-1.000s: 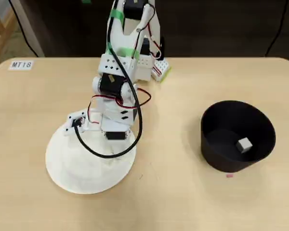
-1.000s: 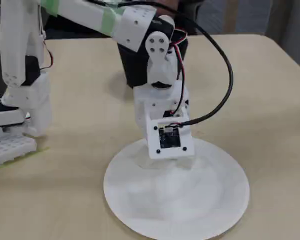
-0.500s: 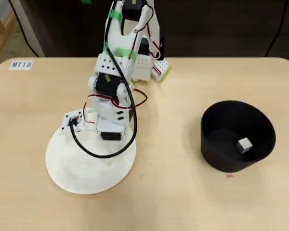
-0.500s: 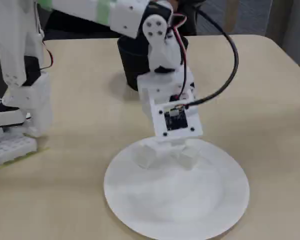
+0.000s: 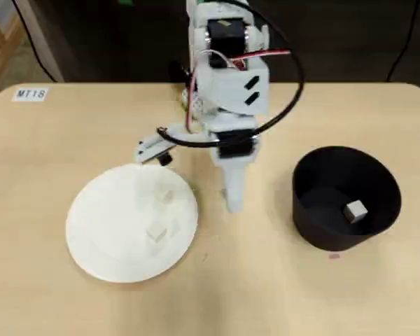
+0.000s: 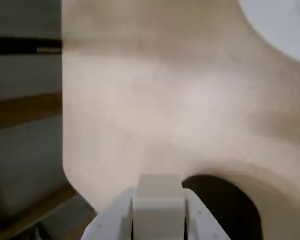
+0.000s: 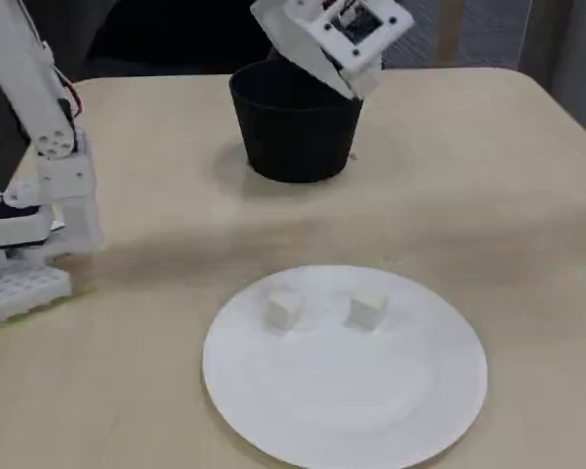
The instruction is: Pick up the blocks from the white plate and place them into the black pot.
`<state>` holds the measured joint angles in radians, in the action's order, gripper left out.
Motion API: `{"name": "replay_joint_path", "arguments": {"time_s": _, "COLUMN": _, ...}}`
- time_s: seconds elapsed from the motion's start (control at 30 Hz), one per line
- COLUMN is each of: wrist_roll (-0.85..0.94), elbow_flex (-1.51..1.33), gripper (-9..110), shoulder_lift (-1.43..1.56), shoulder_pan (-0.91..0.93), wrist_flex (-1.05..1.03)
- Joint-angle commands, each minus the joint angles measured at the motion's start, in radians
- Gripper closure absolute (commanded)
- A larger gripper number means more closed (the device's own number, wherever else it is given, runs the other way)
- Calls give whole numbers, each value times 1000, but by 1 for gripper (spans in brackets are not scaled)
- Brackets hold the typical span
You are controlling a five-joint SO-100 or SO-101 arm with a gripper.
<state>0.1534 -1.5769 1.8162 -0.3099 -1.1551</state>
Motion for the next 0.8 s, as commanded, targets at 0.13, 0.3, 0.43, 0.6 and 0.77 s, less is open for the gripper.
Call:
{"name": "replay_joint_path", "arguments": {"time_s": 0.13, "wrist_roll": -35, "elbow_flex": 51, "gripper": 104, "shoulder_lift": 38, "shoulder_pan": -241, "wrist_flex": 41}}
{"name": "replay_joint_path", "arguments": {"time_s": 0.3, "wrist_roll": -40, "elbow_flex": 34, "gripper": 104, "shoulder_lift": 8, "shoulder_pan": -313, "wrist_flex": 40}}
{"name": "replay_joint_path", "arguments": {"time_s": 0.43, "wrist_roll": -40, "elbow_flex": 31, "gripper": 104, "shoulder_lift": -48, "shoulder_pan": -344, "wrist_flex": 44}}
{"name": "replay_joint_path", "arguments": {"time_s": 0.6, "wrist_roll": -40, "elbow_flex": 17, "gripper": 104, "shoulder_lift": -114, "shoulder_pan": -357, "wrist_flex": 83}}
{"name": "replay_joint_path", "arguments": {"time_s": 0.77, "wrist_roll": -14, "elbow_flex": 17, "gripper": 89, "shoulder_lift": -138, "shoulder_pan": -353, "wrist_flex": 80}}
